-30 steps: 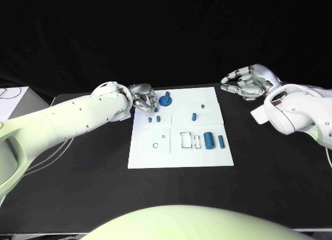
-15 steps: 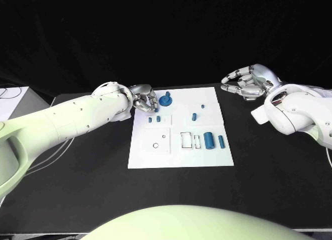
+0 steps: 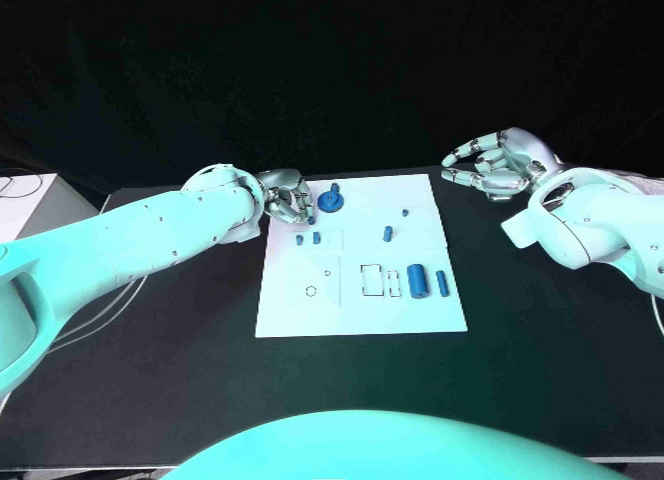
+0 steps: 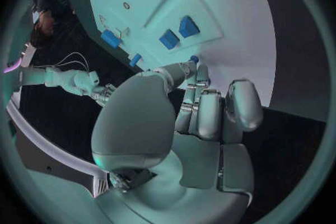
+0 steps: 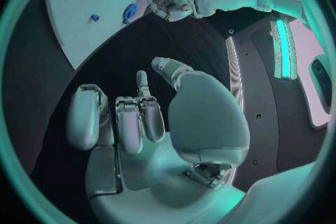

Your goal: Assemble the parts on the task board

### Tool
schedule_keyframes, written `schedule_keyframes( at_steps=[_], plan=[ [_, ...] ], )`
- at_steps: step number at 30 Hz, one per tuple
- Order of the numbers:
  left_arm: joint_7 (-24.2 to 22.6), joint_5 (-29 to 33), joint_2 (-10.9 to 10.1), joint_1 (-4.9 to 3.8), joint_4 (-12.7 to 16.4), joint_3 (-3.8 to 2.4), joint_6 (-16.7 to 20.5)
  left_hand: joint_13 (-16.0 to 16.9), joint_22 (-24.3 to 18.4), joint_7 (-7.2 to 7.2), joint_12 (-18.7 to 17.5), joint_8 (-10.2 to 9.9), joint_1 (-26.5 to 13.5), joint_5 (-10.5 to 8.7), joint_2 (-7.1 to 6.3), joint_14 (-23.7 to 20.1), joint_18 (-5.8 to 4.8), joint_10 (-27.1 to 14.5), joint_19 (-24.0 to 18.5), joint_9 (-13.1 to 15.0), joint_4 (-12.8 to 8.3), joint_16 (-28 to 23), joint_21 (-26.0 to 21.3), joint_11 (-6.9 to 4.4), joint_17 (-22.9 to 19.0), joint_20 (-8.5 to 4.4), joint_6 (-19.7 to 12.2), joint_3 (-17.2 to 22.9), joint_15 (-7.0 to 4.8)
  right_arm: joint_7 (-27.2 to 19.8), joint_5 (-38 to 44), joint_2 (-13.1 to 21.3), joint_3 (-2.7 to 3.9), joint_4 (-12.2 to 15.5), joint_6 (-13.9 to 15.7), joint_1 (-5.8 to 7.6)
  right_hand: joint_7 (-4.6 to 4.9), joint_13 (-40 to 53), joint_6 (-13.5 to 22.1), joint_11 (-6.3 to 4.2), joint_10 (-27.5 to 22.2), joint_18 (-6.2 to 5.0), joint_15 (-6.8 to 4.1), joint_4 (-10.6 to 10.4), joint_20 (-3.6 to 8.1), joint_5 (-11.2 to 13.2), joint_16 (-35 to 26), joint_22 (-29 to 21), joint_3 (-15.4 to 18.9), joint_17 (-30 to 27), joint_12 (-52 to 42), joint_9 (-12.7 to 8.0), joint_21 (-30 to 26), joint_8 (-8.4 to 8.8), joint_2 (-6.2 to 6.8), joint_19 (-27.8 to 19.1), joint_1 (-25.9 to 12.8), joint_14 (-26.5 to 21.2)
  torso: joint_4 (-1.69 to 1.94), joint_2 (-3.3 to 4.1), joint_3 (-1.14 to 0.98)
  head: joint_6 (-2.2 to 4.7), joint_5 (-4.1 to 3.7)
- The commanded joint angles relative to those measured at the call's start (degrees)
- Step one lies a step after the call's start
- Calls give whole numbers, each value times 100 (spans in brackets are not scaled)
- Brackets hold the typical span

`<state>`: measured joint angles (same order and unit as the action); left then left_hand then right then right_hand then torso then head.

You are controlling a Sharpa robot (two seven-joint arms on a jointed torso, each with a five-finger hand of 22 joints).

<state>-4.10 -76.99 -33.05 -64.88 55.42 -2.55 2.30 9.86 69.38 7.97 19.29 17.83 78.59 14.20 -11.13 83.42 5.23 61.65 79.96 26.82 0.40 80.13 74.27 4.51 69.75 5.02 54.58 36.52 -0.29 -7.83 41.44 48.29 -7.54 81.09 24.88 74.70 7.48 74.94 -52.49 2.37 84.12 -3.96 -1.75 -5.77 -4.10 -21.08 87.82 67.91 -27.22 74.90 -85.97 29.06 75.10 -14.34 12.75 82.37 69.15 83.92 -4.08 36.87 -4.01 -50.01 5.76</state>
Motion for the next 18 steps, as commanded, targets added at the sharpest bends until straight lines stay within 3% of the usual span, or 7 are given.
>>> schedule_keyframes(
  at_steps=[1,18],
  plan=[
    [43,-83,-3,29,-4,15,-178,-5,-3,4,-20,-24,-38,-29,8,-3,-21,32,-34,-5,-37,21,-24,-11,-5,22,40,-6,32,-10,39,6,5,8,-27,4,7,1127,-22,23,353,-38,11,14,-9,-24,26,7,-30,1298,-37,8,32,19,-14,35,50,536,2,-1,1,1,3],
    [27,-76,-4,31,0,15,-137,-9,-40,5,-64,-40,-36,-31,14,-17,-12,56,-57,-2,-46,9,-54,-12,-32,22,47,-10,31,-9,42,7,6,6,-31,4,7,1127,-22,23,353,-38,11,14,-9,-24,26,7,-30,1298,-37,8,32,19,-14,35,50,536,-5,-2,0,1,10]
  ],
)
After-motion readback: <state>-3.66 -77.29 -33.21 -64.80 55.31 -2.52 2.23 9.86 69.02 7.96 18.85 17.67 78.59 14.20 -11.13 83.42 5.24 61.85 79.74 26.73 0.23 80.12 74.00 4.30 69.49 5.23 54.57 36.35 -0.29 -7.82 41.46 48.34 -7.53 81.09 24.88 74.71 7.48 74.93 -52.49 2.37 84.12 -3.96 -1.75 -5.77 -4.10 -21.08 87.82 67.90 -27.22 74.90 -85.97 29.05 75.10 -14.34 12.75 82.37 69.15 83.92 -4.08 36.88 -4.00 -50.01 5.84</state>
